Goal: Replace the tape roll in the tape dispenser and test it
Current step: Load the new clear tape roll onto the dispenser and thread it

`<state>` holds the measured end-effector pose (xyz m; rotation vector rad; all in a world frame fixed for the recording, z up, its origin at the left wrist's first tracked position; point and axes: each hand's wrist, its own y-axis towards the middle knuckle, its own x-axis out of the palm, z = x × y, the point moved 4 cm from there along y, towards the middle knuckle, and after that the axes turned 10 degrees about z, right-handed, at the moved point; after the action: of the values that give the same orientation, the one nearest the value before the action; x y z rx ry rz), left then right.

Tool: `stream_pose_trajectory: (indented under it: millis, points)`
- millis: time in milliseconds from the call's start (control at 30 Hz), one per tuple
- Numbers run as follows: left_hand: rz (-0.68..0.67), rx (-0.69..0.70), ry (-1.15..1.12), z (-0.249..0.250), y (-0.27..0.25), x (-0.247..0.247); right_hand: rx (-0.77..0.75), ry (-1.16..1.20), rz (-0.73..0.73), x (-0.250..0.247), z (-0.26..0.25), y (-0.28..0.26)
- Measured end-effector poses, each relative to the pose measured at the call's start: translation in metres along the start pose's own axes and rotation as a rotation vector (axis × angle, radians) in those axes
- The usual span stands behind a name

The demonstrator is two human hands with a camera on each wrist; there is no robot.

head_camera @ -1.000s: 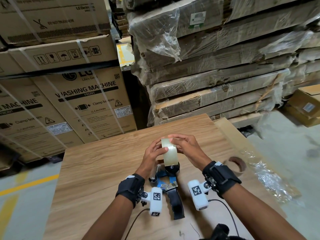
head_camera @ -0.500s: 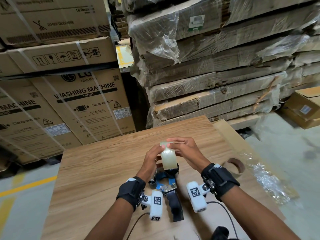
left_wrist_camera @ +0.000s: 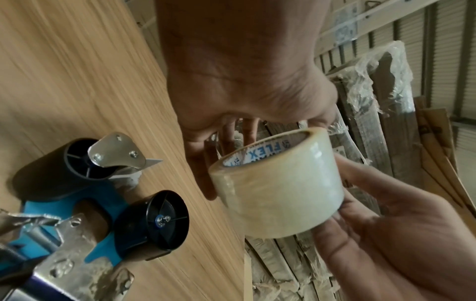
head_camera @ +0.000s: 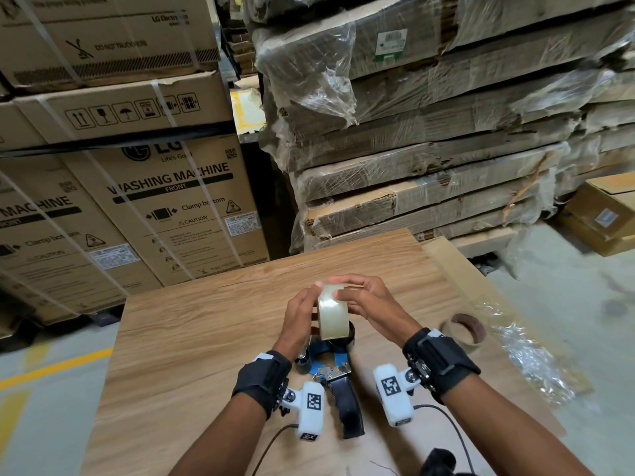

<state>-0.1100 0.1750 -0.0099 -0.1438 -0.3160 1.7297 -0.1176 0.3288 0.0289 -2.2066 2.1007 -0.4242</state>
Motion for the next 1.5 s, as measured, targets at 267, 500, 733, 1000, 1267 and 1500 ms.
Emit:
stream_pose_trajectory:
  millis: [267,500,733,1000,1267,1500]
  points:
    - [-0.191,0.104,0.004,0.001,-0.006,0.002,-0.056,0.035,0.159,-0.006,-0.001,0.001]
    - [-0.096,0.110,0.046,0.003,-0.005,0.004,-0.032,-0.003,0.122,-0.007,0.002,0.003]
    - [-0.033,-0.092,0.018,-0.004,-0.005,0.002,0.023,-0.033,-0.004,-0.007,0.004,0.001]
    - [-0.232,0.041,-0.090,0.002,-0.009,-0.004,0.025,0.015,0.053,-0.009,0.006,0.003]
    - [-0.007,-0.058,-0.037,-0.004,-0.003,-0.005,-0.003,-0.042,-0.036,-0.006,0.007,-0.001]
    - [-0.196,0.081,-0.074,0.005,-0.012,-0.007,0.020,-0.021,0.035,-0.009,0.010,0.003]
